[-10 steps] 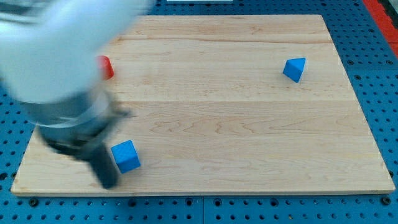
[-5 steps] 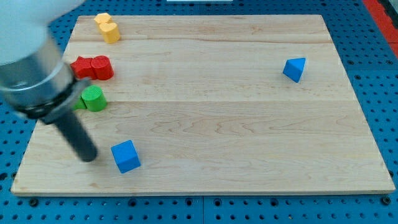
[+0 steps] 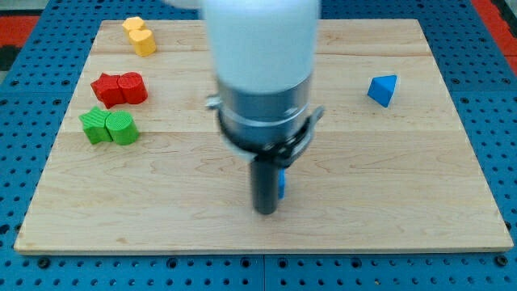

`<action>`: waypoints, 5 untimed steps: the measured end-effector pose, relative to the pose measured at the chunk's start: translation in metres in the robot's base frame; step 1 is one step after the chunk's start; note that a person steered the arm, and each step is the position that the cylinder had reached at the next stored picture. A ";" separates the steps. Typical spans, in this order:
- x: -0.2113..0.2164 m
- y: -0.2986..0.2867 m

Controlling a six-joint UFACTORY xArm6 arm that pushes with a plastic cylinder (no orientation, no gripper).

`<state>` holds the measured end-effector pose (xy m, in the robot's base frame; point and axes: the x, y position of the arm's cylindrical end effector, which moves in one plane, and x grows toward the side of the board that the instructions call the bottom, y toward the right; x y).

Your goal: Move the blue cube into the triangle

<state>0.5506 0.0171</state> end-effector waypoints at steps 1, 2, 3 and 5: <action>-0.054 0.015; -0.098 0.004; -0.135 0.006; -0.174 -0.025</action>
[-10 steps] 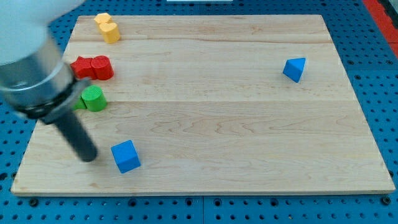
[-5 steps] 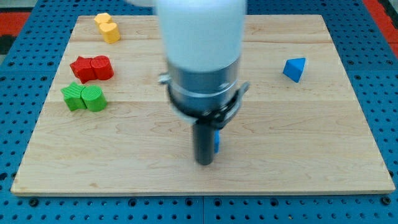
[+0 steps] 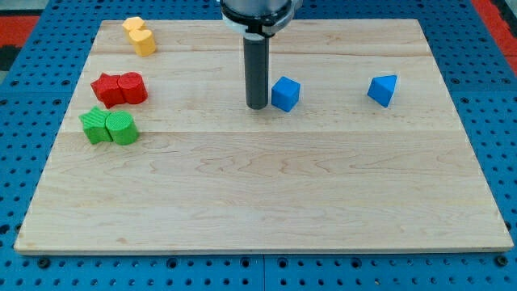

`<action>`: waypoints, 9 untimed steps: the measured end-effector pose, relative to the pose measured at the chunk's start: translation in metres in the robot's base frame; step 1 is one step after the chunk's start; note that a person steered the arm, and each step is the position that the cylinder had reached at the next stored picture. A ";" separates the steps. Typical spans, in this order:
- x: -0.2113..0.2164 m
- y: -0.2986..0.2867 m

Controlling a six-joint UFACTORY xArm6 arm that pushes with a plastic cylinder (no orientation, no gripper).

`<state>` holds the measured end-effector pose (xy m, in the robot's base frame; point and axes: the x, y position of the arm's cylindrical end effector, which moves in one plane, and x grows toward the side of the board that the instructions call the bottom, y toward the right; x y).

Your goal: Move the blue cube into the triangle

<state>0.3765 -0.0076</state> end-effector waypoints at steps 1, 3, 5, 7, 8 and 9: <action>-0.023 0.016; -0.021 0.036; 0.009 0.061; -0.017 0.142; -0.009 0.057; 0.037 0.089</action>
